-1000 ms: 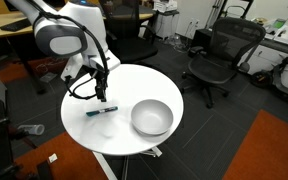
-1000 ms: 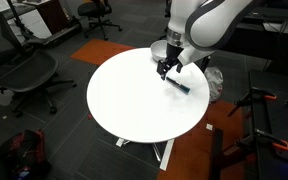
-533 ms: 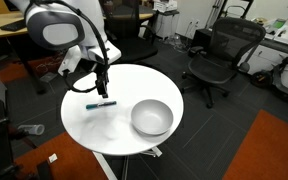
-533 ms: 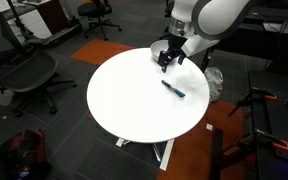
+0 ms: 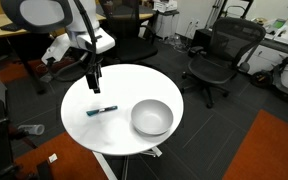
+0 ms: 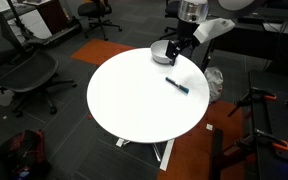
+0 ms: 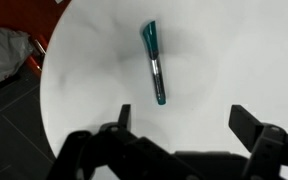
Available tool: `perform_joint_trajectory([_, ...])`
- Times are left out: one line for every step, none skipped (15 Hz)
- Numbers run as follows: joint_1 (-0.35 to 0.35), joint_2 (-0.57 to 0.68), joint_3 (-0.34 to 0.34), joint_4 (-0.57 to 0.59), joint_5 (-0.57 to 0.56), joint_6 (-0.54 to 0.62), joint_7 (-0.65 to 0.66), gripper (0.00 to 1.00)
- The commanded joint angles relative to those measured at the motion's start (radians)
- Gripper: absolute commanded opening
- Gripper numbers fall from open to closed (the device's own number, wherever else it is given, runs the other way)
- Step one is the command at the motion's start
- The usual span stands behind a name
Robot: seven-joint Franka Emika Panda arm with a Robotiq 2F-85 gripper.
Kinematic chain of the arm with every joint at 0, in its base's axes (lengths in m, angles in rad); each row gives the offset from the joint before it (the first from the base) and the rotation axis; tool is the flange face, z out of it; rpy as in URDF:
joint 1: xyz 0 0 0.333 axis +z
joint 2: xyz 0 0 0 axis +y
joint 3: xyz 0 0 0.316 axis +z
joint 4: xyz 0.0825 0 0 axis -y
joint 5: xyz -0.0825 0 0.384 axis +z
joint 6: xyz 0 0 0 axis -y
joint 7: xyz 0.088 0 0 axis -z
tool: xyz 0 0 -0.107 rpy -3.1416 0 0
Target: Pick the marker from the bowl and put it on the table
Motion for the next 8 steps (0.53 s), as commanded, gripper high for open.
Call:
perform_joint_trajectory([-0.028,-0.091,0.017,-0.057,-0.028,-0.039,-0.015,1.0])
perform_joint_trajectory([-0.032,-0.101,0.018,-0.062,-0.029,-0.044,-0.016,1.0])
perform_joint_trajectory([-0.035,-0.109,0.02,-0.065,-0.03,-0.047,-0.017,1.0])
perform_joint_trajectory([-0.039,-0.112,0.022,-0.064,-0.028,-0.053,-0.017,1.0])
perform_joint_trajectory([-0.039,-0.064,0.028,-0.036,-0.017,-0.024,0.002,1.0])
perform_joint_trajectory([-0.042,-0.071,0.029,-0.039,-0.017,-0.028,0.002,1.0])
perform_joint_trajectory([-0.044,-0.075,0.03,-0.04,-0.017,-0.029,0.002,1.0])
perform_joint_trajectory([-0.044,-0.077,0.03,-0.041,-0.017,-0.03,0.002,1.0])
